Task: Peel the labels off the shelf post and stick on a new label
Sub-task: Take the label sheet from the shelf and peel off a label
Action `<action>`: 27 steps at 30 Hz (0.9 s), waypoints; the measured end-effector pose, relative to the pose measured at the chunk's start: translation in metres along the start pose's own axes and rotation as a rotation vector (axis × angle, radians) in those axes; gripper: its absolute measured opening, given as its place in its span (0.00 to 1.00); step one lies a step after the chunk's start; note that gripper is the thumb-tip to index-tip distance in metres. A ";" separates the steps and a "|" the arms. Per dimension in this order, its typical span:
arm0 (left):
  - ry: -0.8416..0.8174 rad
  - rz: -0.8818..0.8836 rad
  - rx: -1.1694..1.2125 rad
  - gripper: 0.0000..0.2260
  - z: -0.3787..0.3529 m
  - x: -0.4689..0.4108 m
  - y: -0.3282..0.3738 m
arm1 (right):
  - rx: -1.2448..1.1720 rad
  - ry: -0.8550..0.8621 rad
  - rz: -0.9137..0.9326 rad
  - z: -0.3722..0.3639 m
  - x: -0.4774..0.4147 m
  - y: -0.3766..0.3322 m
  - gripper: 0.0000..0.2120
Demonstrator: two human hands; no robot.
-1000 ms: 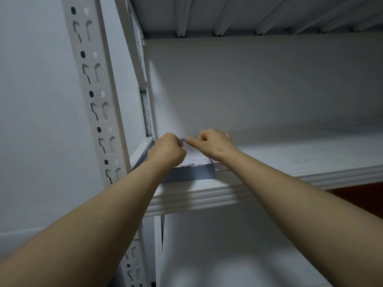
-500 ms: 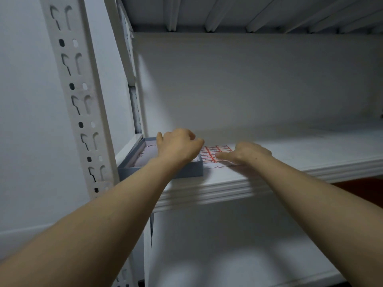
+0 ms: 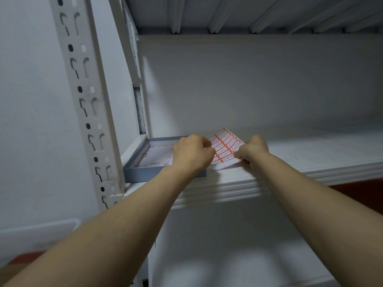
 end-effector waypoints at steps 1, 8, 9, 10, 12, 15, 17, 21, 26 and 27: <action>0.012 -0.012 0.037 0.12 0.000 0.002 0.001 | -0.162 -0.012 -0.029 0.003 0.003 0.000 0.05; 0.089 -0.067 0.235 0.16 -0.013 0.029 0.015 | -0.732 -0.069 -0.047 0.032 0.056 -0.001 0.03; 0.100 -0.076 0.277 0.17 -0.015 0.034 0.018 | -0.777 -0.080 -0.045 0.035 0.065 0.002 0.04; 0.114 -0.088 0.310 0.17 -0.017 0.040 0.020 | -0.814 -0.087 -0.040 0.037 0.073 0.005 0.04; 0.125 -0.117 0.326 0.19 -0.022 0.049 0.023 | -0.861 -0.110 -0.029 0.042 0.088 0.010 0.05; 0.101 -0.147 0.320 0.21 -0.031 0.061 0.023 | -0.872 -0.152 -0.029 0.046 0.105 0.018 0.06; 0.103 -0.148 0.289 0.22 -0.035 0.069 0.023 | -0.849 -0.168 -0.037 0.047 0.112 0.022 0.06; 0.119 -0.185 0.230 0.22 -0.040 0.079 0.024 | -0.796 -0.197 -0.060 0.049 0.119 0.032 0.06; 0.052 -0.164 0.214 0.19 -0.053 0.091 0.018 | -0.782 -0.236 -0.131 0.043 0.128 0.051 0.08; 0.046 -0.161 0.217 0.18 -0.056 0.093 0.016 | -0.798 -0.254 -0.146 0.040 0.131 0.055 0.09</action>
Point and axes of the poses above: each hand's wrist, its own x-axis away from the middle knuckle, its own z-axis out of the back of the hand, y = z × x, the point moved 2 cm from there along -x, towards the middle knuckle, and after that the axes turned 2 degrees about -y, right-handed, at the moved point
